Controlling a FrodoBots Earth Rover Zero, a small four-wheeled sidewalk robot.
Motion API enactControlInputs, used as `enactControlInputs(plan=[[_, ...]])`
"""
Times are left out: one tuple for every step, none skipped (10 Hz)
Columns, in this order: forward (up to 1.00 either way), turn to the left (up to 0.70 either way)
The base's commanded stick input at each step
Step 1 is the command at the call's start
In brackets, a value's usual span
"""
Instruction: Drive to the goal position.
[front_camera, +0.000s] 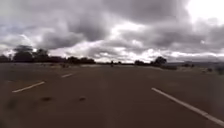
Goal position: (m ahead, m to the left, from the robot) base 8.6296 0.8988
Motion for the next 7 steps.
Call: enactControlInputs(plan=[[0.85,0.04],[0.85,0.2],[0.85,0.37],[0.85,0.38],[0.85,0.38],[0.85,0.38],[0.85,0.04]])
